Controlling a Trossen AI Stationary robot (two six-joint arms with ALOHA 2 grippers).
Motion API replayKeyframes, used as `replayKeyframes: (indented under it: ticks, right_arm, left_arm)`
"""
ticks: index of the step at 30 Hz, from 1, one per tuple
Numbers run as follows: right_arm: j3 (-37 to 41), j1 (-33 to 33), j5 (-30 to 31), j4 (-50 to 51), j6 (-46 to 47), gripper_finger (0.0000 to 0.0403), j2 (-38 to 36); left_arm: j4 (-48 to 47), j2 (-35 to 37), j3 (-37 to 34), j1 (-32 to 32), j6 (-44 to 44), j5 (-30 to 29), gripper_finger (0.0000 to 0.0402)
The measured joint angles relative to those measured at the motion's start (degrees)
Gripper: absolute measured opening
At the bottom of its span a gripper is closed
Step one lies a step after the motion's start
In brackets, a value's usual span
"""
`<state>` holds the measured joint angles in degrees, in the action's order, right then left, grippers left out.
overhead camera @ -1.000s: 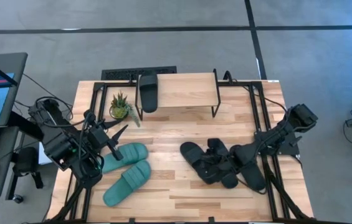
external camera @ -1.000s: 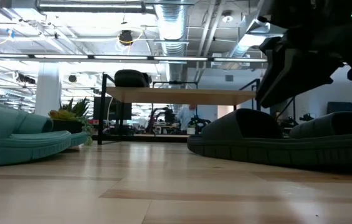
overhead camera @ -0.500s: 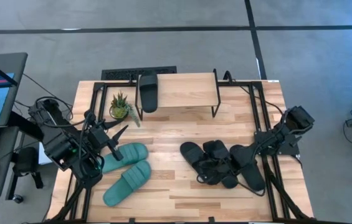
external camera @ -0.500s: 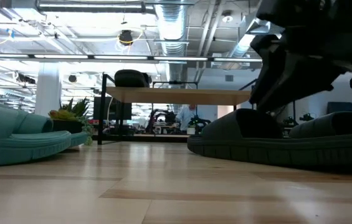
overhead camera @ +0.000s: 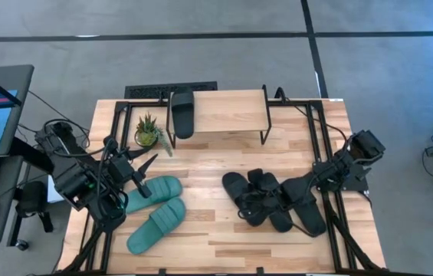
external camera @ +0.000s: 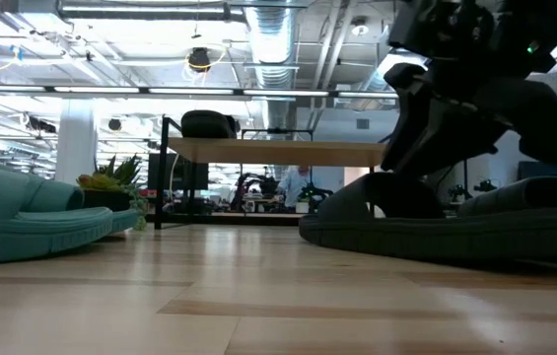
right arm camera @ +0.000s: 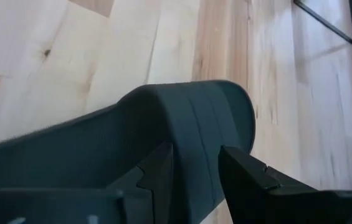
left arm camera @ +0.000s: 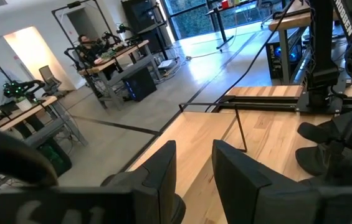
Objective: Pick and place slides into the shelf
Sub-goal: Put the black slide on the shelf
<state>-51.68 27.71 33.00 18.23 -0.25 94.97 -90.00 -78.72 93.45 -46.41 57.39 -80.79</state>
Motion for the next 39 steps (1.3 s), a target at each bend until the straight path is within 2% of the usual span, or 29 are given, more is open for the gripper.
replayKeyframes:
  ticks: [6,13,16,21,27,39]
  right_arm:
    - [0.00,-1.33,-2.91,-0.15,-0.27,0.0118,0.26]
    - [-0.07,-1.08,-2.49,-1.88,-0.90,0.0118,3.53]
    - [-0.08,-0.69,-0.30,-2.38,-0.16,0.0114,3.96]
    - [-0.81,-0.96,2.68,-1.90,-0.08,0.0087,3.50]
    - [-1.31,-1.95,3.20,-0.10,-0.25,0.0011,2.29]
    - [-7.41,-3.60,4.82,5.19,-0.25,0.0004,1.76]
  left_arm:
    - [0.01,0.00,0.00,0.00,0.02,0.02,0.0093]
    - [0.00,0.00,0.00,0.00,0.02,0.02,0.0093]
    - [-0.02,0.00,0.00,0.00,0.02,0.06,0.0093]
    - [-0.02,0.00,0.00,0.00,0.04,0.06,0.0093]
    - [-0.02,0.00,0.00,0.00,0.00,0.04,0.0093]
    - [-0.02,0.00,-0.02,-0.01,-0.74,0.02,0.0093]
